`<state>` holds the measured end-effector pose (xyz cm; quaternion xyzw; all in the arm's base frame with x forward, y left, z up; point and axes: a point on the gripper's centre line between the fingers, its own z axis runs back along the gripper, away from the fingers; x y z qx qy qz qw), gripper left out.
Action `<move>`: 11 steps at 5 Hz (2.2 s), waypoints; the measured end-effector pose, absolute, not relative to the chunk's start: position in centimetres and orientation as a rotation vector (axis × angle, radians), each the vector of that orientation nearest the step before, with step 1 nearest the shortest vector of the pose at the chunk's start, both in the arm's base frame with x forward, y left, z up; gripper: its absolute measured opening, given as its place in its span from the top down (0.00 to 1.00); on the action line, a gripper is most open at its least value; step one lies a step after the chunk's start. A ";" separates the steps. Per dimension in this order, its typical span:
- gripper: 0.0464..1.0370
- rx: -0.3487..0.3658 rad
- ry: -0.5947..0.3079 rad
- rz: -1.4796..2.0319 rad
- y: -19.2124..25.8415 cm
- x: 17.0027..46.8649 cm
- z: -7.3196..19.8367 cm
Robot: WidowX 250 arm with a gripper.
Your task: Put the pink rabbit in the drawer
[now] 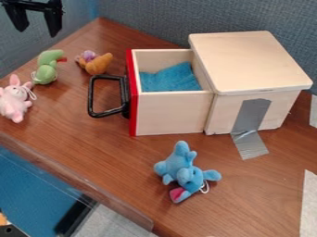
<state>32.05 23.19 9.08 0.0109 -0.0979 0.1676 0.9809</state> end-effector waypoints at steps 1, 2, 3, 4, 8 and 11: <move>0.04 0.000 -0.153 0.335 22.9 31.6 7.3; 0.04 -0.025 -0.066 0.301 21.4 29.1 4.2; 0.04 -0.030 0.009 0.297 21.4 26.7 2.9; 0.04 -0.020 0.065 0.297 21.3 25.0 2.0; 0.09 0.171 0.113 0.317 24.1 23.4 -0.2; 0.64 0.034 0.139 0.351 22.2 23.7 0.3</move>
